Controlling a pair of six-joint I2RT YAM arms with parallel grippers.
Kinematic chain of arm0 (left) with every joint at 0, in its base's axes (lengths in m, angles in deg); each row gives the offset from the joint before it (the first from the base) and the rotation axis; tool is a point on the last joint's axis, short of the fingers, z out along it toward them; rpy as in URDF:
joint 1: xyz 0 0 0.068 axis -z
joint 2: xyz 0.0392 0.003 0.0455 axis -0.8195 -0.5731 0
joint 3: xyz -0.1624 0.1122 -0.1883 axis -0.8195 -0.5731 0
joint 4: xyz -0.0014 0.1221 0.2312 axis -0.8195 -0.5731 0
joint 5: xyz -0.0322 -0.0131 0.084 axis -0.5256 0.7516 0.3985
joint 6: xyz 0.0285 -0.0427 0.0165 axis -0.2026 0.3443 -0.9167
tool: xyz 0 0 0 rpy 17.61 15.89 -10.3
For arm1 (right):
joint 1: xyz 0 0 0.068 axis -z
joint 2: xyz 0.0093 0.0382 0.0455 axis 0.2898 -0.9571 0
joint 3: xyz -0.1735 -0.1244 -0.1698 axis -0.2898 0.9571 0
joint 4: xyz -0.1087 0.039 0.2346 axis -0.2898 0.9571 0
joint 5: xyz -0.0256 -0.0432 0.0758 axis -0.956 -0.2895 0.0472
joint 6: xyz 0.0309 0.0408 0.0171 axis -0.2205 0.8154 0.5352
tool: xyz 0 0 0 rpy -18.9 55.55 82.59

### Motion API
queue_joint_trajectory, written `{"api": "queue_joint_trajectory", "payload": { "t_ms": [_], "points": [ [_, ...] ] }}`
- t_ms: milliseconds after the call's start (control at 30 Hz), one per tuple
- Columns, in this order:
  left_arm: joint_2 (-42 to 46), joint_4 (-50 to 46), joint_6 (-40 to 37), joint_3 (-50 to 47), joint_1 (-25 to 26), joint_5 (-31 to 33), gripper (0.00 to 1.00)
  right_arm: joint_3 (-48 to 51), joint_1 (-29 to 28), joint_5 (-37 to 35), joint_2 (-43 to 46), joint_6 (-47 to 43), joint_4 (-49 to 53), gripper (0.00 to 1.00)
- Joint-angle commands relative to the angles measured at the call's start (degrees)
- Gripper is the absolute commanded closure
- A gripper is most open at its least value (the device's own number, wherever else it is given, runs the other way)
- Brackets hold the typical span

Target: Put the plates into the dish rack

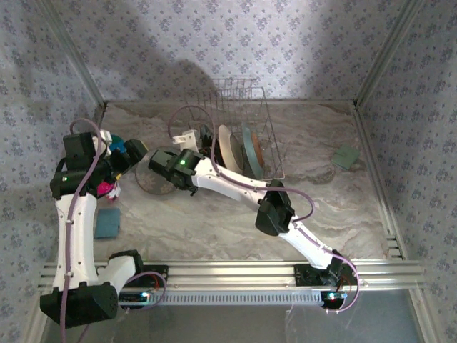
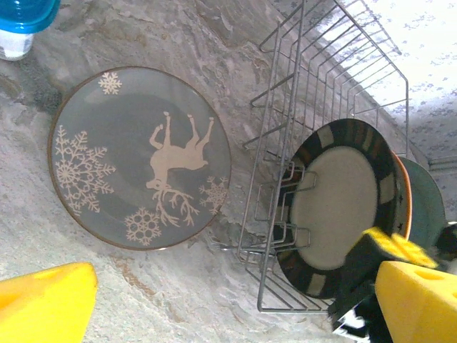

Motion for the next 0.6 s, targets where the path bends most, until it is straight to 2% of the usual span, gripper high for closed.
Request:
{"api": "queue_joint_trajectory", "payload": {
  "t_ms": [0,67,367,500,567],
  "points": [
    [0.14,1.77,1.46,-1.03,-0.46,-1.94,0.01,3.79,-0.57,8.01,-0.16,4.37,3.76,0.75],
    [0.11,1.78,1.56,-1.26,-0.44,-1.98,0.01,4.97,-0.67,7.98,0.75,4.83,3.37,0.68],
    [0.60,2.02,2.23,-2.16,-0.39,-2.23,0.01,6.68,-1.00,8.74,5.05,3.26,1.33,0.64],
    [0.82,1.60,2.17,-2.30,-0.47,-2.08,0.01,7.32,-1.26,10.75,7.41,2.64,0.09,0.54],
    [0.88,1.60,2.39,-2.39,-0.44,-2.11,0.01,8.15,-1.36,12.49,8.80,2.13,-1.03,0.44]
  ]
}}
